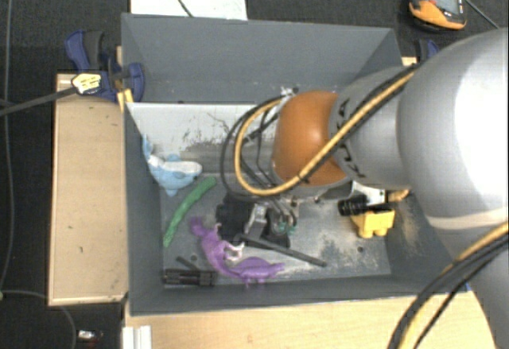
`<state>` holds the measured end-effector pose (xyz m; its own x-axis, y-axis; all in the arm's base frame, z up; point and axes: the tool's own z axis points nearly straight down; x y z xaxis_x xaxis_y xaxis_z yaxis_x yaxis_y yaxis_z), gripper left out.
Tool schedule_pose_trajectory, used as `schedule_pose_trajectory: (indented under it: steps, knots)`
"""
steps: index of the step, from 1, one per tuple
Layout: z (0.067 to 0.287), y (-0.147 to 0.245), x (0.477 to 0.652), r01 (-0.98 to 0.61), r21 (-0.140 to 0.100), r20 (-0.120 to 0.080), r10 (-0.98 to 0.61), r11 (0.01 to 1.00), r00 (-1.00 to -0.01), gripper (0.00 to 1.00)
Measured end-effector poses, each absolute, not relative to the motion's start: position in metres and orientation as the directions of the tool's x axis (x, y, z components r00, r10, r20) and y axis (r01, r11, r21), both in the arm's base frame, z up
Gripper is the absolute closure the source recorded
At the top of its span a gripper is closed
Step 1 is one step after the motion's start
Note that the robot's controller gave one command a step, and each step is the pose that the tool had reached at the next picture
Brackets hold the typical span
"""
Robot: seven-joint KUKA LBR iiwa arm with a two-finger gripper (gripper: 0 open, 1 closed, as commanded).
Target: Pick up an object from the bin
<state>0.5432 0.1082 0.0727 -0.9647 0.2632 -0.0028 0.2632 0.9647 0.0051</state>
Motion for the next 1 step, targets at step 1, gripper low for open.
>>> schedule_pose_trajectory:
  steps: [1]
  knots:
    - [0.1,0.1076,0.5404,0.263,0.001,0.006,0.263,0.965,-0.965,1.0]
